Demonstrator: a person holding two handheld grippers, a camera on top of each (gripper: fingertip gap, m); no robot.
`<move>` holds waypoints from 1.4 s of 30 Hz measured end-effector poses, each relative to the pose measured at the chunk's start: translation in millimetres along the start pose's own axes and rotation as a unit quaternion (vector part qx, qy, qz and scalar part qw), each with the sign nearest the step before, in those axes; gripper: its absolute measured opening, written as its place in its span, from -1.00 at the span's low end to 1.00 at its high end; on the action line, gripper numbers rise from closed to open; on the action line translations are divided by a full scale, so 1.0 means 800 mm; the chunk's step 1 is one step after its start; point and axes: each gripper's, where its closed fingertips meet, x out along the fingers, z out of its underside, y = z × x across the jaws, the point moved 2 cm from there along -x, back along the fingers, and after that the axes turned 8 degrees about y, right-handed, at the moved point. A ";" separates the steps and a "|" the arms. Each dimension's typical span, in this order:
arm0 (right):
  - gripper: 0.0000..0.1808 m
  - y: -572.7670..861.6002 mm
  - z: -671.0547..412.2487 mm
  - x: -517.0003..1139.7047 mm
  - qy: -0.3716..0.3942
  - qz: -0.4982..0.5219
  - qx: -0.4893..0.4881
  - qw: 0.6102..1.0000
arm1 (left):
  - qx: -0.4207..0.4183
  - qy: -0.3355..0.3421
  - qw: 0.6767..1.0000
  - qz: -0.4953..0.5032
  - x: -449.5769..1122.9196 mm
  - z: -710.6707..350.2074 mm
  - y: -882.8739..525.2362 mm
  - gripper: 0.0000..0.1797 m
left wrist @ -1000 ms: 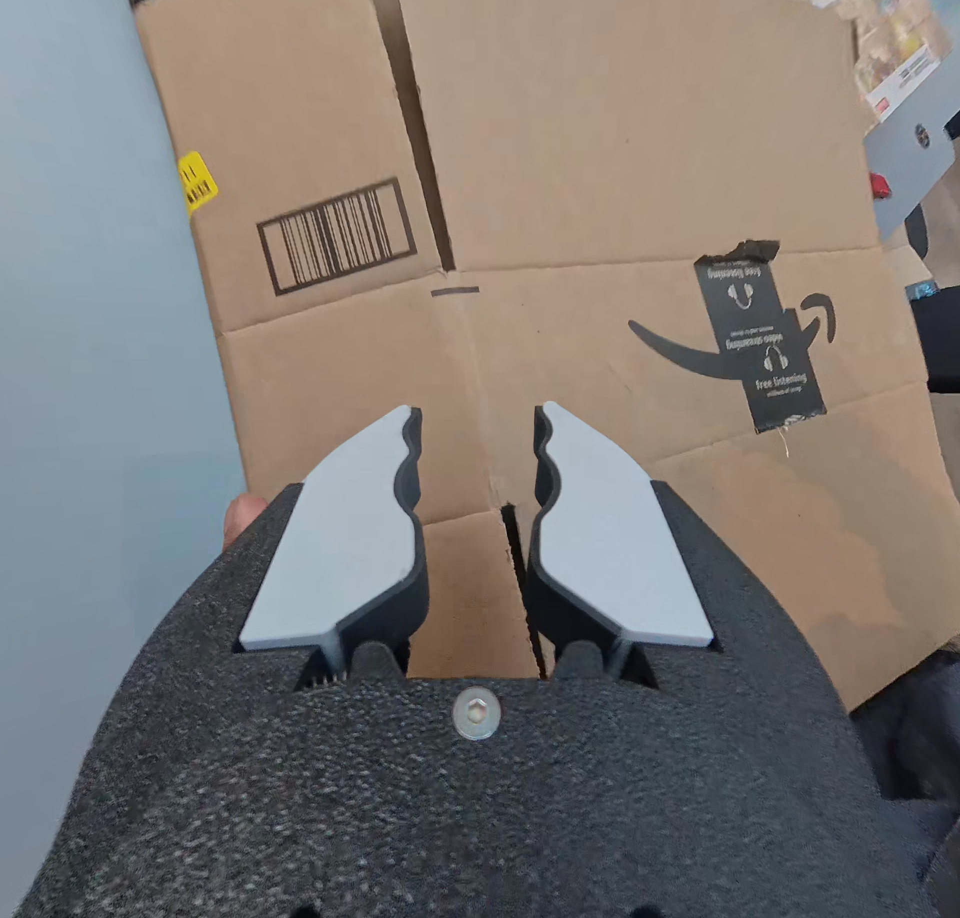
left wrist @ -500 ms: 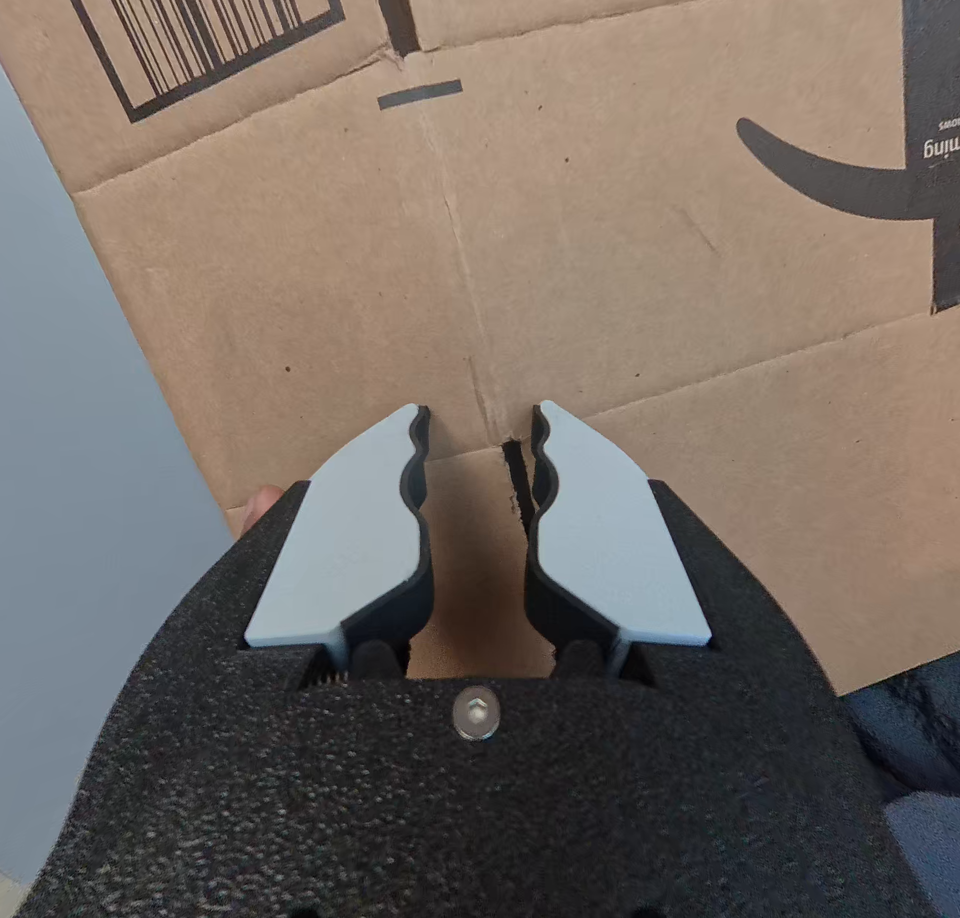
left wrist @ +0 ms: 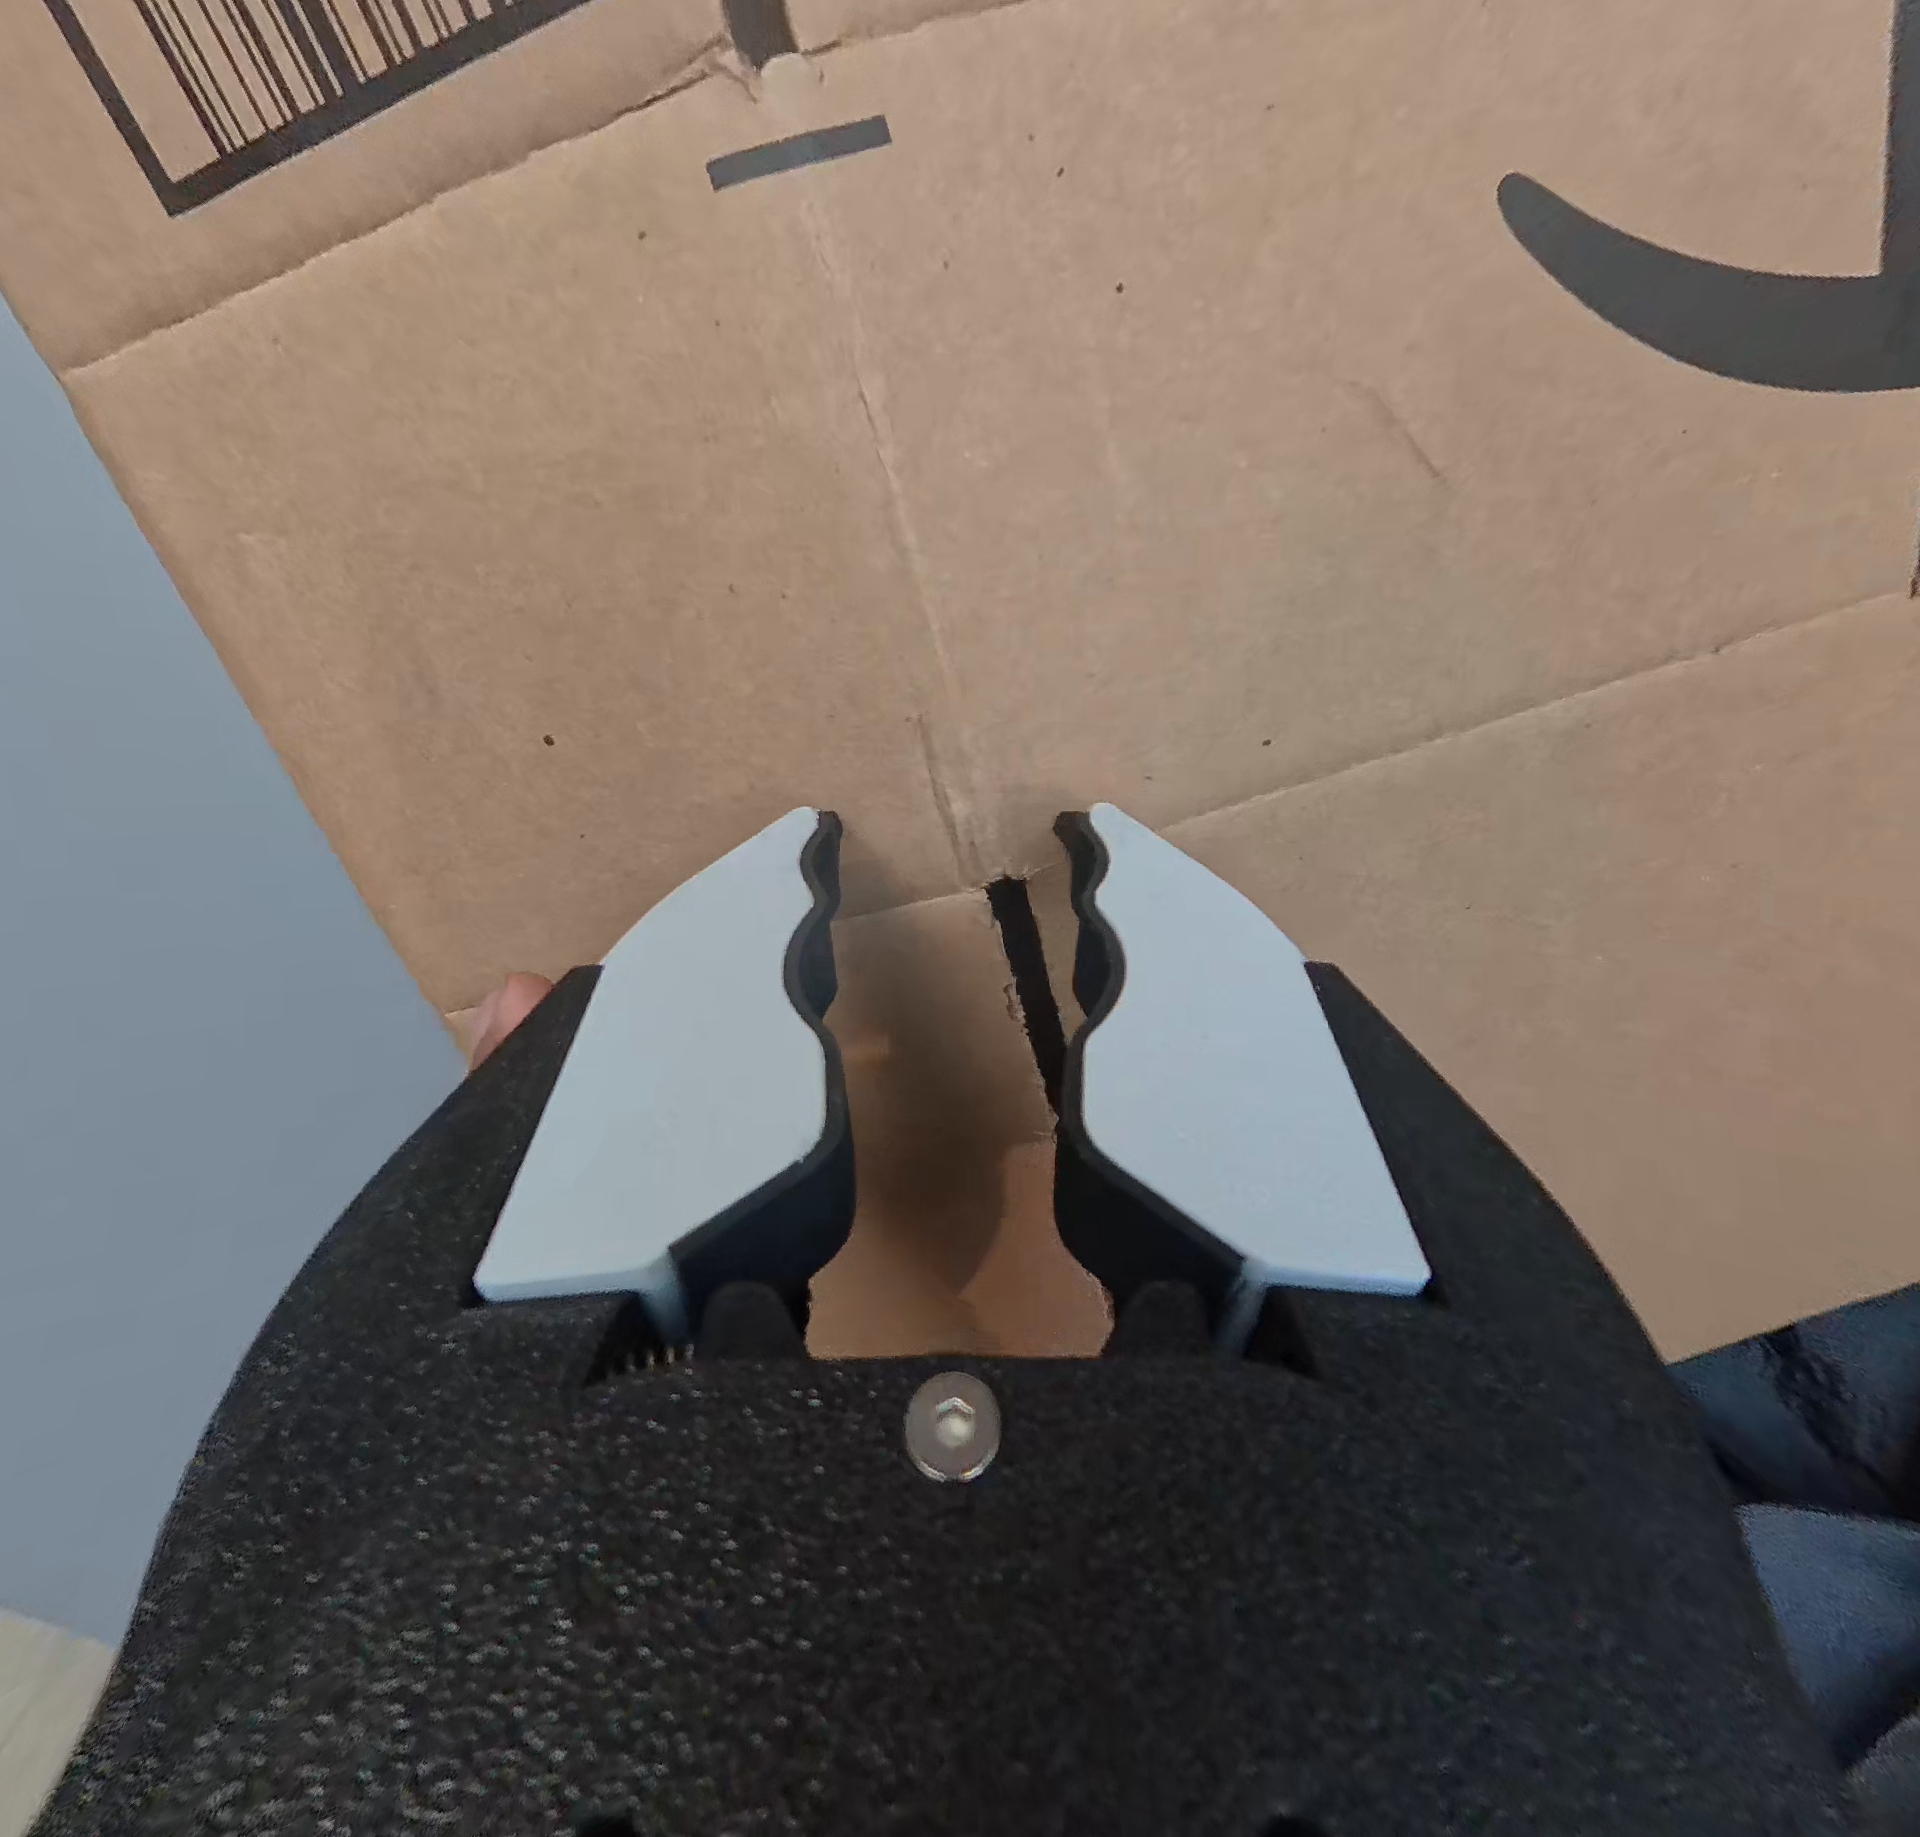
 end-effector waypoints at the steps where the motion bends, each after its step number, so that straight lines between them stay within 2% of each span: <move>1: -0.58 -0.012 -0.005 -0.007 0.019 -0.026 -0.012 0.999 | -0.002 0.004 1.000 -0.001 -0.001 0.001 -0.001 -0.52; 5: -0.67 -0.061 -0.013 -0.034 0.083 -0.085 -0.064 0.991 | -0.039 0.032 0.998 0.033 -0.009 -0.003 0.001 -0.43; 10: -0.70 -0.126 -0.016 -0.061 0.114 -0.082 -0.157 0.978 | -0.091 0.051 0.985 0.135 -0.036 -0.010 0.009 -0.17; 13: -0.72 -0.163 -0.015 -0.078 0.121 -0.077 -0.222 0.964 | -0.124 0.125 0.970 0.166 -0.064 -0.023 -0.014 -0.13; 16: -0.74 -0.193 -0.009 -0.098 0.123 -0.085 -0.282 0.948 | -0.196 0.212 0.941 0.179 -0.094 -0.041 -0.060 -0.13; 20: -0.76 -0.233 0.000 -0.126 0.128 -0.120 -0.348 0.921 | -0.238 0.281 0.911 0.188 -0.122 -0.047 -0.117 -0.08; 24: -0.77 -0.263 0.008 -0.143 0.127 -0.139 -0.391 0.901 | -0.243 0.274 0.888 0.278 -0.127 -0.026 -0.117 0.00; 27: -0.78 -0.279 0.011 -0.150 0.127 -0.149 -0.404 0.894 | -0.245 0.246 0.893 0.287 -0.108 -0.001 -0.112 0.05; 30: -0.79 -0.292 0.013 -0.153 0.126 -0.154 -0.413 0.889 | -0.259 0.249 0.888 0.287 -0.093 0.006 -0.106 0.05; 35: -0.80 -0.313 0.013 -0.162 0.129 -0.162 -0.433 0.877 | -0.267 0.255 0.870 0.326 -0.090 0.012 -0.073 -0.06; 38: -0.78 -0.321 0.008 -0.188 0.130 -0.164 -0.450 0.868 | -0.291 0.299 0.824 0.383 -0.126 0.013 -0.066 -0.34; 42: -0.71 -0.341 0.018 -0.213 0.092 -0.174 -0.487 0.851 | -0.276 0.367 0.805 0.376 -0.174 0.017 -0.053 -0.41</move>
